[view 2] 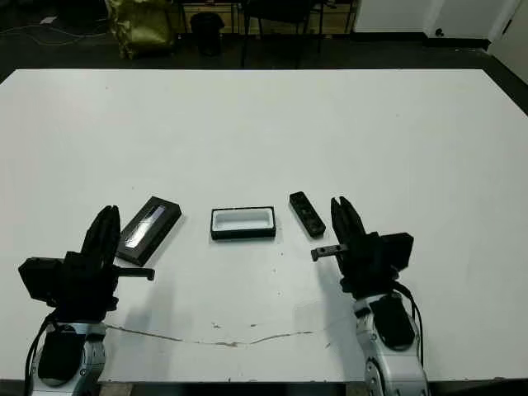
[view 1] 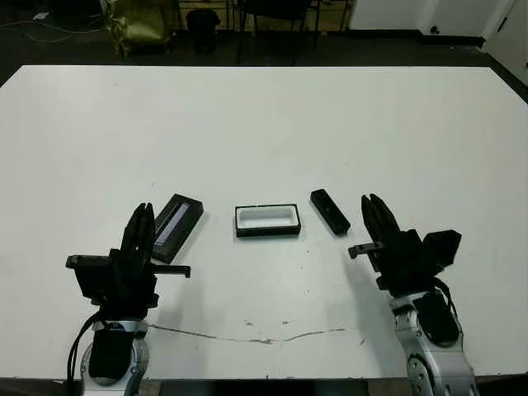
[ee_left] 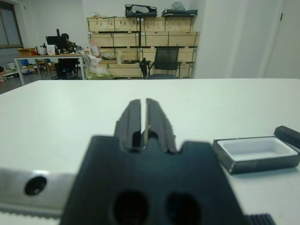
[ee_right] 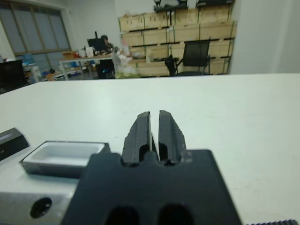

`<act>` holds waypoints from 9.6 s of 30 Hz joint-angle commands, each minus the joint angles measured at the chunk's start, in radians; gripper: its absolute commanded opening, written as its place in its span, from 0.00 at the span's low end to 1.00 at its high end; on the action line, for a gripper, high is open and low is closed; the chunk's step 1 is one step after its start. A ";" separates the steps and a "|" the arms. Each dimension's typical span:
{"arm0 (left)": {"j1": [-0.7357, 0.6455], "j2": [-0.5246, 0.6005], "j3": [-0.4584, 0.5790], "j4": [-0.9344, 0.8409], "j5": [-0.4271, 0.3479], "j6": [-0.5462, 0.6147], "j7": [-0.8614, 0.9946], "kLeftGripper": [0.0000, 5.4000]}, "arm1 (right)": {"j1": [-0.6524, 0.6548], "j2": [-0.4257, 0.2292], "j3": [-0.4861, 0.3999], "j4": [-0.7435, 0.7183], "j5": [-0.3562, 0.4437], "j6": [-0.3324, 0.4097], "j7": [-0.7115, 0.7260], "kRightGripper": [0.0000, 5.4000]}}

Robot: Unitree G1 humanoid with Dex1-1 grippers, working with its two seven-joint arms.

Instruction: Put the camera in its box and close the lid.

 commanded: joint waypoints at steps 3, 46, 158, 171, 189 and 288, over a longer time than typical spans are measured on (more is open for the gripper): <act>0.013 0.004 -0.002 0.009 0.007 0.010 0.002 0.00 | -0.037 -0.037 0.015 -0.022 -0.024 0.152 -0.019 0.02; 0.024 0.004 -0.012 -0.018 0.009 0.055 0.001 0.00 | -0.139 0.025 0.015 0.075 -0.032 0.326 -0.091 0.99; 0.053 -0.019 -0.037 -0.053 0.018 0.086 0.033 0.00 | -0.881 -0.377 0.127 0.545 0.105 0.431 0.798 0.16; 0.053 -0.023 -0.045 -0.047 0.024 0.078 0.036 0.00 | -0.928 -0.296 0.255 0.747 0.008 0.283 0.966 0.16; 0.055 -0.025 -0.048 -0.025 0.016 0.059 0.035 0.00 | -0.946 -0.276 0.368 0.723 -0.069 0.300 1.089 0.16; 0.081 -0.025 -0.083 -0.039 0.030 0.086 0.059 0.00 | -0.967 -0.203 0.416 0.817 -0.245 0.187 1.033 0.16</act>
